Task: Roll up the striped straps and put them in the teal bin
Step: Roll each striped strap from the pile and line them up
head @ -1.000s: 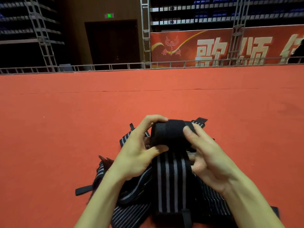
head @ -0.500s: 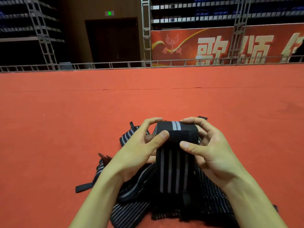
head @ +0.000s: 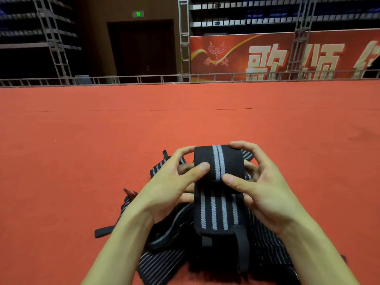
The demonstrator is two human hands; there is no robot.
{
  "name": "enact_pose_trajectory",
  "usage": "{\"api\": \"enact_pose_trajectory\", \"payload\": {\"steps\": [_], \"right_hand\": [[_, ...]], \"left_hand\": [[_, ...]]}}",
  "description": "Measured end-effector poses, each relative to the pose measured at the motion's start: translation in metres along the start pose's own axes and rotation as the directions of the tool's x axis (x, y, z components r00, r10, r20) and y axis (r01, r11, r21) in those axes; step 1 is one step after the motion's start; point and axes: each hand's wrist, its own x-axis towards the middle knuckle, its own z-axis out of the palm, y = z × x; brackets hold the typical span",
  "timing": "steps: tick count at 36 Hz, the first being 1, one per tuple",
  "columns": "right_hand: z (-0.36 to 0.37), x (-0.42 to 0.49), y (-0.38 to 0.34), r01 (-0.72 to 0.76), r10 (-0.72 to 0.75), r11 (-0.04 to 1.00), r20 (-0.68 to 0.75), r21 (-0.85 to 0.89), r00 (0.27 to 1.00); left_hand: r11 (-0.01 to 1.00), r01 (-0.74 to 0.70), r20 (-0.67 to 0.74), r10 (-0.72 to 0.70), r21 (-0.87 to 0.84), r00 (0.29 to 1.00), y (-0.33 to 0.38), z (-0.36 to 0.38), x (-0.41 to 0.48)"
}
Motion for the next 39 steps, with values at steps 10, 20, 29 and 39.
{"api": "enact_pose_trajectory", "payload": {"steps": [10, 20, 29, 39], "right_hand": [[-0.003, -0.002, -0.004, -0.153, 0.148, 0.987, 0.092, 0.057, 0.985], [-0.004, 0.004, 0.005, -0.042, 0.048, 0.995, -0.073, 0.089, 0.996], [-0.003, 0.002, 0.004, 0.036, -0.034, 0.999, -0.050, 0.034, 0.998], [-0.013, 0.003, 0.007, -0.014, 0.017, 0.996, 0.026, -0.083, 1.000]], "left_hand": [[0.943, -0.291, -0.036, 0.300, 0.160, 0.953, -0.001, -0.004, 0.001], [0.974, -0.220, 0.100, 0.215, 0.047, 0.972, -0.002, 0.003, -0.002], [0.987, -0.078, -0.022, 0.076, -0.138, 0.997, -0.003, 0.007, 0.001], [0.986, -0.128, 0.019, 0.130, -0.102, 0.991, -0.009, 0.000, 0.005]]}}
